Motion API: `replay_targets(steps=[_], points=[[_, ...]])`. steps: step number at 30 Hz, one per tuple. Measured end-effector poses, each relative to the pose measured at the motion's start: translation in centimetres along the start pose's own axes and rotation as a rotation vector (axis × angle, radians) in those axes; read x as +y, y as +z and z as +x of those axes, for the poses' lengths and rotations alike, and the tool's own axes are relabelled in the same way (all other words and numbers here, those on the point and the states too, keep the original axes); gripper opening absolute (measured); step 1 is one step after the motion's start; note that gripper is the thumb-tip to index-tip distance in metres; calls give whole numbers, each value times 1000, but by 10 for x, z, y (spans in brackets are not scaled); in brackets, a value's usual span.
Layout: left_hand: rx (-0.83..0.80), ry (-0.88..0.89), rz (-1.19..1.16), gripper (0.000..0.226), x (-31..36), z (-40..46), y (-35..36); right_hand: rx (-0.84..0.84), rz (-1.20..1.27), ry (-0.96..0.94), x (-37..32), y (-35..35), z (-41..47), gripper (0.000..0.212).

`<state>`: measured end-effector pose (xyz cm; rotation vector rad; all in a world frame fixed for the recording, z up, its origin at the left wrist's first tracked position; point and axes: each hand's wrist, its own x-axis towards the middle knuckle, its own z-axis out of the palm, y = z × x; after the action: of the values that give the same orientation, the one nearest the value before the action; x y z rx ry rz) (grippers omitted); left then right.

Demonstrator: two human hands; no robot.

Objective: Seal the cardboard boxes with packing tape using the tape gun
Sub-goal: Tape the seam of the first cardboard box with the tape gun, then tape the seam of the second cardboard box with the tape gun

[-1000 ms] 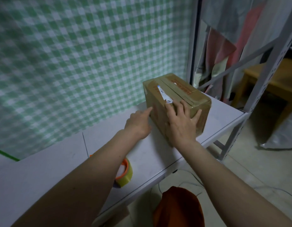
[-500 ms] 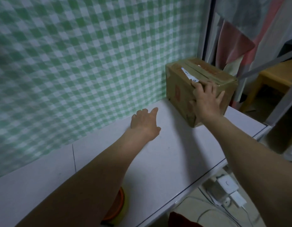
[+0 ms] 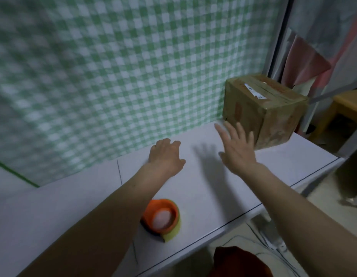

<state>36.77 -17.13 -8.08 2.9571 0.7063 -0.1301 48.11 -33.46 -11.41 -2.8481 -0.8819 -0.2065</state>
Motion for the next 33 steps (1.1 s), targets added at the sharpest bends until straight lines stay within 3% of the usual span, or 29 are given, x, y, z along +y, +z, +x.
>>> replay_targets(steps=[5, 11, 14, 17, 19, 28, 33], points=[[21, -112, -19, 61, -66, -69, -11, -175, 68, -135, -90, -13, -36, 87], [130, -274, -94, 50, -157, -173, -35, -121, 151, -409, -203, -59, -78, 79], [245, -354, -101, 43, -197, -225, -57, -20, 204, -532, -260, -81, -103, 62], [388, -423, -101, 33, -231, -273, -79, 86, 255, -606, -316, -108, -127, 30], [502, -443, -145, 28, -250, -303, -94, 155, 249, -654, -351, -126, -144, 21], [1125, -491, -46, 18, -326, -435, -173, 341, 480, -919, -481, -220, -221, 16], [1341, -587, -58, 25, -367, -480, -212, 370, 645, -973, -546, -263, -248, 27]])
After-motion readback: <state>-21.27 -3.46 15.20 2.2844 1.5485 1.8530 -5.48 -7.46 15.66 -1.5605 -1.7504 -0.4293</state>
